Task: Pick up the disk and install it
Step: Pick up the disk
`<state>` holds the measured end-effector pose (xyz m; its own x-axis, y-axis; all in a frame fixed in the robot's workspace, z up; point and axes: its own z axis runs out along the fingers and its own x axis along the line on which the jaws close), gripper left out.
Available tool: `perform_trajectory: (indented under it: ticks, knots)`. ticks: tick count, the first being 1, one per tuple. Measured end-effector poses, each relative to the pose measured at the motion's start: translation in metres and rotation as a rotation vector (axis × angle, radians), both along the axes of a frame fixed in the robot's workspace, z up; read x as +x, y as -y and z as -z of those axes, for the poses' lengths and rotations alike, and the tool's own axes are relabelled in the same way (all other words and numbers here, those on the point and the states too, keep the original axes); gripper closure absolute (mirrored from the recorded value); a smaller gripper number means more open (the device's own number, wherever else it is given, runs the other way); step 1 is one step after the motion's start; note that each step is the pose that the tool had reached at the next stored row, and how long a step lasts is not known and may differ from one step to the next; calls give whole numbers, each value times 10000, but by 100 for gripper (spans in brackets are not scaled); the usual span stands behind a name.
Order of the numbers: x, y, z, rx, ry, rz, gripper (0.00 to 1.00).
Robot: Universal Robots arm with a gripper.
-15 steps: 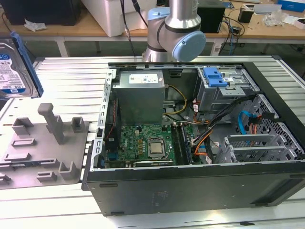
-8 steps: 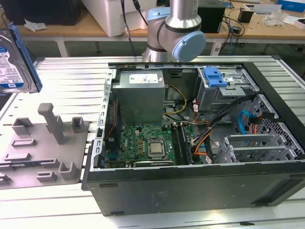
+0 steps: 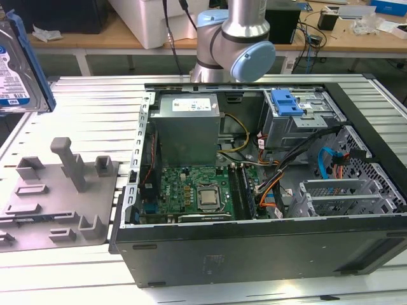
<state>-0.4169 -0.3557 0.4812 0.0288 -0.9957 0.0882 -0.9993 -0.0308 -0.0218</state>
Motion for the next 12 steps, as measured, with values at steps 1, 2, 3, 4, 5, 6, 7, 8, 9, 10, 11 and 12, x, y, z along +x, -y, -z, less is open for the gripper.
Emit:
perform_trajectory:
  ticks: [1,2,3,4,5,6,7,8,9,10,11,12]
  knots:
    - [10,7,-23,0,-3,1,64]
    - [20,14,-46,1,-4,0,64]
    - [34,25,-77,1,-6,0,64]
    - [46,35,-100,0,-10,0,64]
    - [66,49,-129,0,-16,-1,64]
    - [81,58,-143,0,-21,-1,64]
    - [103,67,-152,1,-26,0,64]
    - [154,91,-167,1,-42,0,64]
    - [192,108,-175,1,-55,1,64]
    - [219,121,-182,0,-65,0,64]
    - [248,136,-190,0,-76,-1,64]
    - [279,151,-199,0,-90,-1,64]
